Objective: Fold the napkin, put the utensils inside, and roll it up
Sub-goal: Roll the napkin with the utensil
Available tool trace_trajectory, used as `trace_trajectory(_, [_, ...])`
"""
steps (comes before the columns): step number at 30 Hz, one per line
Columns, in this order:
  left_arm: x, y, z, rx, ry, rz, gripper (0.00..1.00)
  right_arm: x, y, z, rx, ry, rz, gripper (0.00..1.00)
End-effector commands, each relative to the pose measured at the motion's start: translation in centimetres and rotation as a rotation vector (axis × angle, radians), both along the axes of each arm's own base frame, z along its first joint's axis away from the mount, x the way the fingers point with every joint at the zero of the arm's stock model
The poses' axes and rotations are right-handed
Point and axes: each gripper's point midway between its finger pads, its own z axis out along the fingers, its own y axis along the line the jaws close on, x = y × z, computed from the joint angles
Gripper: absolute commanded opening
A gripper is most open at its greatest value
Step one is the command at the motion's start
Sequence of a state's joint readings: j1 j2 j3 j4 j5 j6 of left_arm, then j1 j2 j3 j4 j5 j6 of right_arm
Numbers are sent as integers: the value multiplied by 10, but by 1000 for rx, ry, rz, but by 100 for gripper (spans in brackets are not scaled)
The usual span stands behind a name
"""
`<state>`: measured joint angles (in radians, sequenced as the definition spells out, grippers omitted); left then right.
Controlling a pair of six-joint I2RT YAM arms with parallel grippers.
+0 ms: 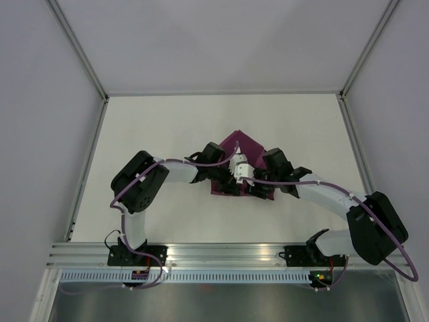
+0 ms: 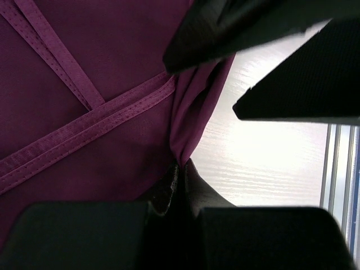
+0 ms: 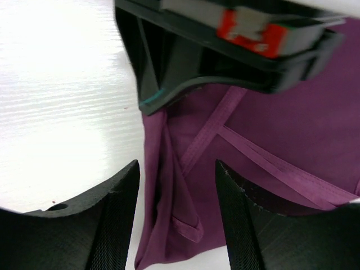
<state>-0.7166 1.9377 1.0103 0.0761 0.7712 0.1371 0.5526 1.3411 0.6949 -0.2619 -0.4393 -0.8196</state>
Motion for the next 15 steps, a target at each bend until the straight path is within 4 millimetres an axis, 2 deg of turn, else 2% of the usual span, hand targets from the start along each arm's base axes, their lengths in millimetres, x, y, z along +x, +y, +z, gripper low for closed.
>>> trace_trajectory(1, [3,-8,13,-54,42,-4,2,-1,7,-3,-2,-59,46,63])
trace_trajectory(8, [2,-8,11,-60,64,-10,2,-12,11,-23,-61,-70,85,63])
trace_trajectory(15, [2,-8,9,-60,68,-11,2,-3,14,-35,-93,-105,71,62])
